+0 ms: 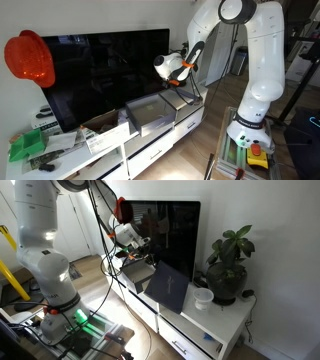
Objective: Remove the shoe box lid and put it to the tight side of the shoe box, remove the sunglasses from the shoe box and put them on the shoe box lid
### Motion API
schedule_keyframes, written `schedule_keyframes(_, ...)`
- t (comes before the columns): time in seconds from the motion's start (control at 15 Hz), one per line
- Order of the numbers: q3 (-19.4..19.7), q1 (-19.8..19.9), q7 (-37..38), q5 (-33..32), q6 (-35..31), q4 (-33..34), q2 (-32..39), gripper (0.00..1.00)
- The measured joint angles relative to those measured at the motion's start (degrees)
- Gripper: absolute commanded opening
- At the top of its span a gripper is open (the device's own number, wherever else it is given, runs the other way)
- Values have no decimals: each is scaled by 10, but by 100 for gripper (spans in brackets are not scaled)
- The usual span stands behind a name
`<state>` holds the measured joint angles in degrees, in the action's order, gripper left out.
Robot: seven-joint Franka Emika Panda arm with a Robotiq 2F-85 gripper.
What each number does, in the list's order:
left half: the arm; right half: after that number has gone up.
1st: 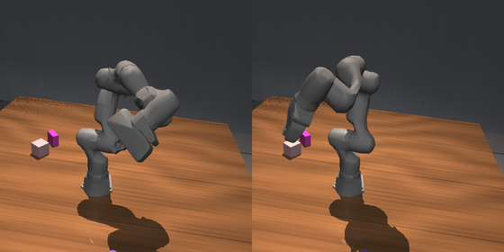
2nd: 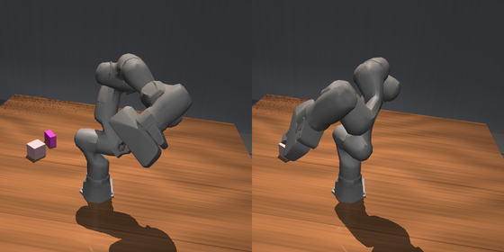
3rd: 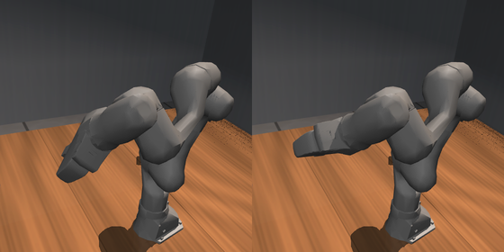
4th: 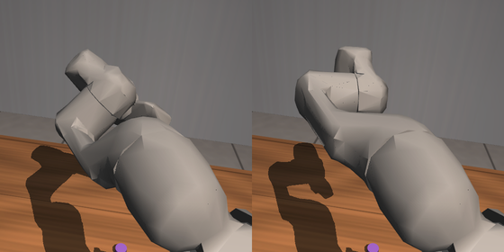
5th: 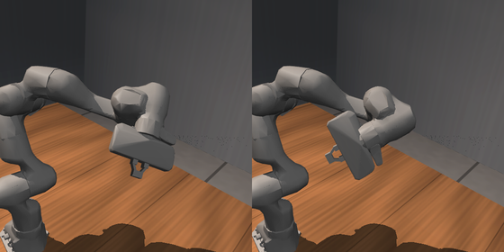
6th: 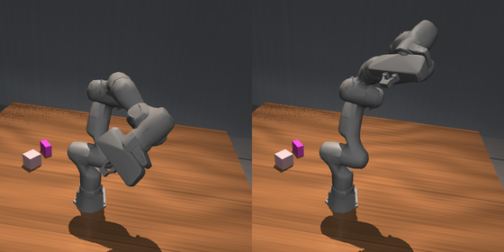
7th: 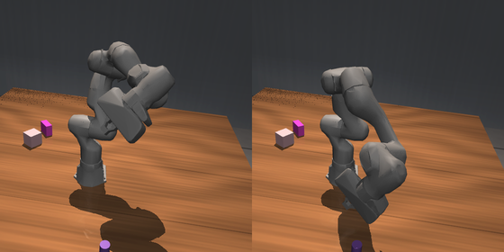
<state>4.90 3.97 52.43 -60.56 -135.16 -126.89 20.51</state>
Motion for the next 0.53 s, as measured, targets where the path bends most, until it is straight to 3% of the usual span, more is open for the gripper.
schedule_keyframes(0.53,1,-3,-56,42,-5,73,84,1)
